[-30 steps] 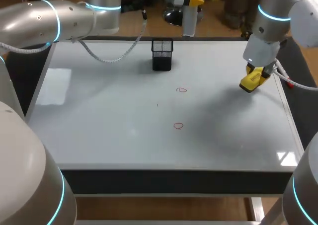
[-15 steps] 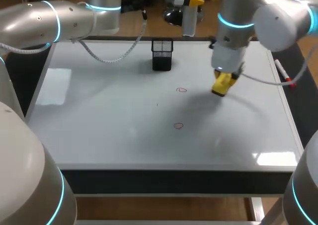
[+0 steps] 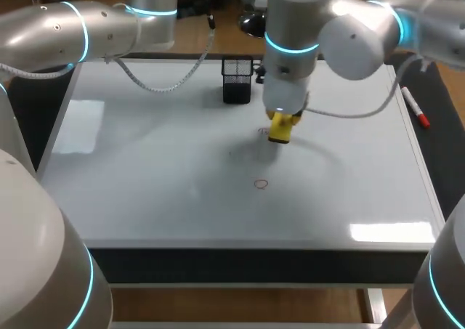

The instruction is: Pick up the inspection probe, press it on each red-marked spot on the whiteboard one by one, put down the probe, pick up the eraser, and wipe off all the red marks.

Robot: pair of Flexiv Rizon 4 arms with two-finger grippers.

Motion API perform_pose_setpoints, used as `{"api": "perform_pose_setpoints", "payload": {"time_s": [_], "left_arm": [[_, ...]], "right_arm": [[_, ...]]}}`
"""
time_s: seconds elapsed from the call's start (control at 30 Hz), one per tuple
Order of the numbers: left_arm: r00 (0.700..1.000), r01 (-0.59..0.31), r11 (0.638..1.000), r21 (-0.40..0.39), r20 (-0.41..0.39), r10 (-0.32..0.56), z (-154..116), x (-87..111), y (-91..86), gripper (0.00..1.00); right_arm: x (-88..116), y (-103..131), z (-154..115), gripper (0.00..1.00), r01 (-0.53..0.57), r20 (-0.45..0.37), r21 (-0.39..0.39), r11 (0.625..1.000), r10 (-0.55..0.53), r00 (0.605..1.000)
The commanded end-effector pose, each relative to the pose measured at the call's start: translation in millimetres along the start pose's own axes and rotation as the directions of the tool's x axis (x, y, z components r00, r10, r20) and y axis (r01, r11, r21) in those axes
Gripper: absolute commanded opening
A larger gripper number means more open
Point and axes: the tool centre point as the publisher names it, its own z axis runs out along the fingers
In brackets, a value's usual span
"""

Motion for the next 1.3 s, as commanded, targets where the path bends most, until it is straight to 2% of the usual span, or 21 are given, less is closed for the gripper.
{"api": "perform_pose_setpoints", "payload": {"time_s": [0.03, 0.27, 0.5, 0.87, 1.3], "left_arm": [[1.0, 0.002, 1.0, -0.002, -0.004, -0.002, 0, -1.1, -1.5, 0.0], [1.0, 0.002, 1.0, -0.002, -0.004, -0.002, 0, -1.1, -1.5, 0.0], [1.0, 0.002, 1.0, -0.002, -0.004, -0.002, 0, -1.1, -1.5, 0.0], [1.0, 0.002, 1.0, -0.002, -0.004, -0.002, 0, -1.1, -1.5, 0.0], [1.0, 0.002, 1.0, -0.002, -0.004, -0.002, 0, -1.1, -1.5, 0.0]], "right_arm": [[-23, -4, 10, 0.0, 0.037, -0.052, -0.007, 0.999, -0.038, 0.998], [-51, 1, 14, 0.0, 0.122, -0.042, -0.015, 0.992, -0.123, 0.992], [-62, 8, 22, 0.0, 0.172, -0.036, -0.03, 0.985, -0.173, 0.984], [-63, 7, 36, 0.0, 0.197, -0.032, -0.07, 0.978, -0.199, 0.979], [-51, 2, 51, 0.0, 0.183, -0.062, -0.102, 0.978, -0.19, 0.98]]}}
